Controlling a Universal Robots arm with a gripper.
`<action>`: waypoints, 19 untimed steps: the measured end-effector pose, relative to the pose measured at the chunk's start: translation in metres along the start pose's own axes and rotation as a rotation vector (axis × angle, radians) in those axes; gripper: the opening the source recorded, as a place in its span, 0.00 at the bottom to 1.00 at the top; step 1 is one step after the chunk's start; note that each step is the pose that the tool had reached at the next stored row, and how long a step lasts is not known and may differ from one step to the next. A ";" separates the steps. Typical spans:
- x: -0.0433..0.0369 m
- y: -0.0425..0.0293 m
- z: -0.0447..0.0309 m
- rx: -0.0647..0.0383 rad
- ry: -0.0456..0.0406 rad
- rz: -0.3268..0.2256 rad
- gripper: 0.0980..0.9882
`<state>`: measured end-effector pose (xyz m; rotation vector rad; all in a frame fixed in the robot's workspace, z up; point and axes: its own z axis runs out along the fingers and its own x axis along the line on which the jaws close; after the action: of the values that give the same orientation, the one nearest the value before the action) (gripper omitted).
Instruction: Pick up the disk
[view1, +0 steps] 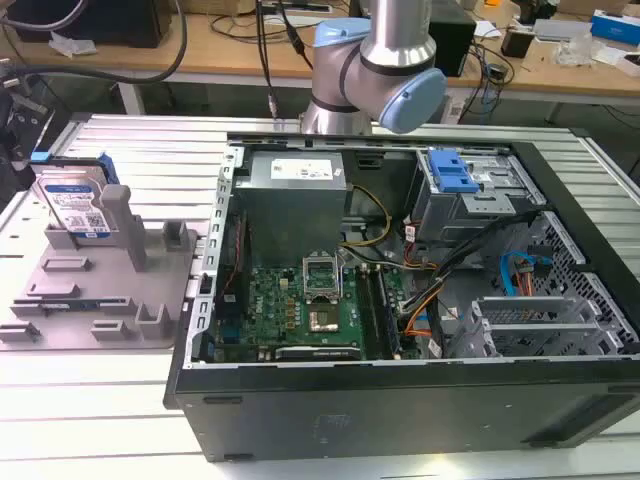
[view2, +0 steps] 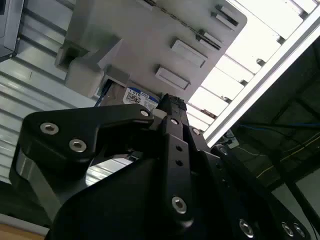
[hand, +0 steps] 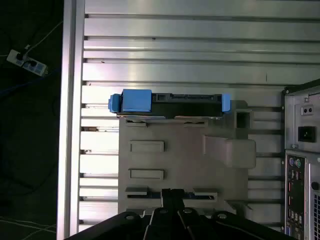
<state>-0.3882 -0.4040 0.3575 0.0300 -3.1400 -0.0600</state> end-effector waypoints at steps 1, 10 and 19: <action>0.0000 0.0000 0.0000 0.000 0.0000 0.000 0.01; 0.0000 0.0000 0.0000 0.000 0.0000 0.000 0.01; 0.0000 0.0000 0.0004 0.000 0.0081 -0.227 0.01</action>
<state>-0.3882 -0.4041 0.3571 0.3849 -3.1127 -0.0594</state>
